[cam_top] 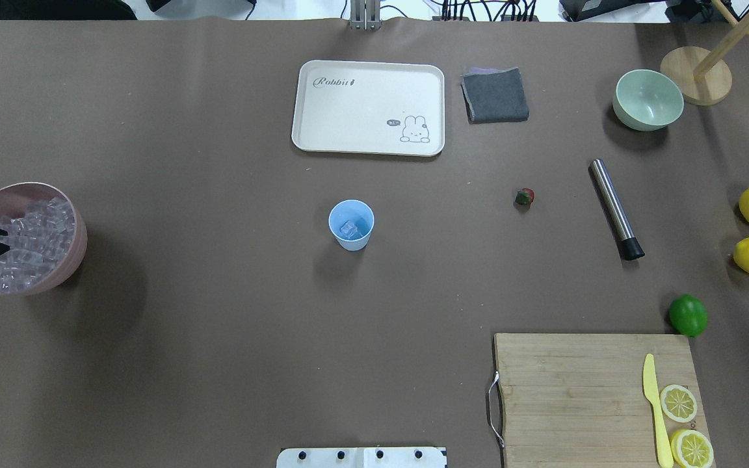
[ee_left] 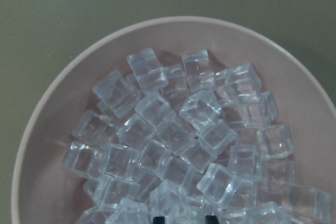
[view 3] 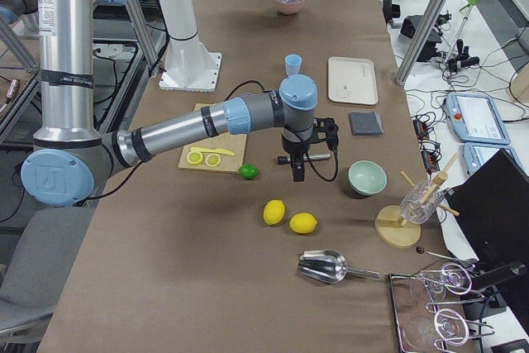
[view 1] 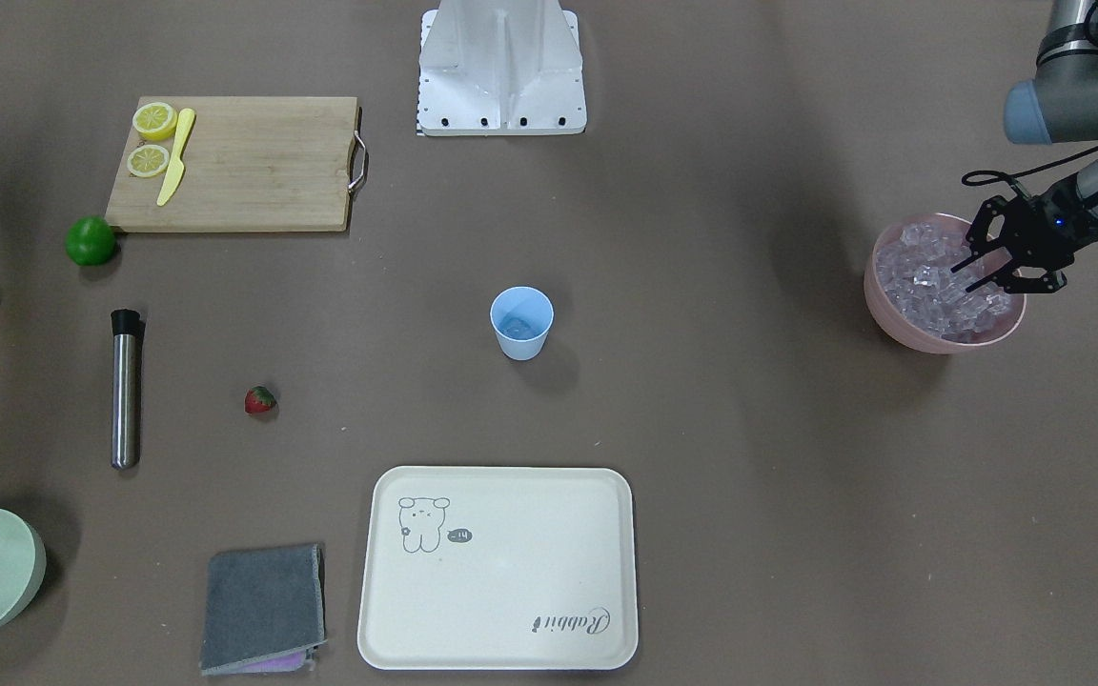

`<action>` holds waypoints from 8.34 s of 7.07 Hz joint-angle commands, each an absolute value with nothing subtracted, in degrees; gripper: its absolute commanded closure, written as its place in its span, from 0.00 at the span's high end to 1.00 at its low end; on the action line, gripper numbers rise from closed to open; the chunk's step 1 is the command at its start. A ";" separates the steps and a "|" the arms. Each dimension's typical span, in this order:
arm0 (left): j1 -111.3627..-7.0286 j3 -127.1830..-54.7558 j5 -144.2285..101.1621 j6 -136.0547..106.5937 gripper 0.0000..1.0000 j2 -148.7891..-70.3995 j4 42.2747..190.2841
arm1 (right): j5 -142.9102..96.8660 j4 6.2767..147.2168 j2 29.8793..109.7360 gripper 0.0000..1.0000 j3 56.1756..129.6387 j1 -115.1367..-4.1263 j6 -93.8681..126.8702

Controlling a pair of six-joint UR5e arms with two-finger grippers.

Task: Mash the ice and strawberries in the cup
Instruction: 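Lower the left gripper into the bowl and grasp more ice cubes, then carry the ice with the left gripper over the light-blue cup, then open the left gripper to drop the ice into the cup, then withdraw the left arm to rest while the right arm starts reaching out, then move the right gripper above the red strawberry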

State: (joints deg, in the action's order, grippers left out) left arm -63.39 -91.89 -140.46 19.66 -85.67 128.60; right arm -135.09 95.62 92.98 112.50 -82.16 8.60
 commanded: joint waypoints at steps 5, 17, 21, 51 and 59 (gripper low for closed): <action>-65.57 -92.72 -143.88 19.60 0.00 -99.11 114.90 | -135.61 95.62 93.95 1.00 112.94 -82.18 8.79; -43.02 -94.59 -128.82 -27.04 0.00 -124.01 118.26 | -137.46 95.62 93.25 1.00 113.99 -82.18 8.35; -35.07 -86.75 -117.69 -35.16 0.00 -128.94 127.79 | -137.37 95.62 93.16 1.00 114.08 -82.18 8.26; -87.63 -96.94 -145.37 12.92 0.97 -93.25 105.47 | -120.77 94.31 64.86 1.00 104.33 -51.08 32.07; -88.33 -98.86 -145.90 12.83 0.97 -92.99 105.38 | -113.49 91.69 61.54 1.00 91.87 -46.41 36.56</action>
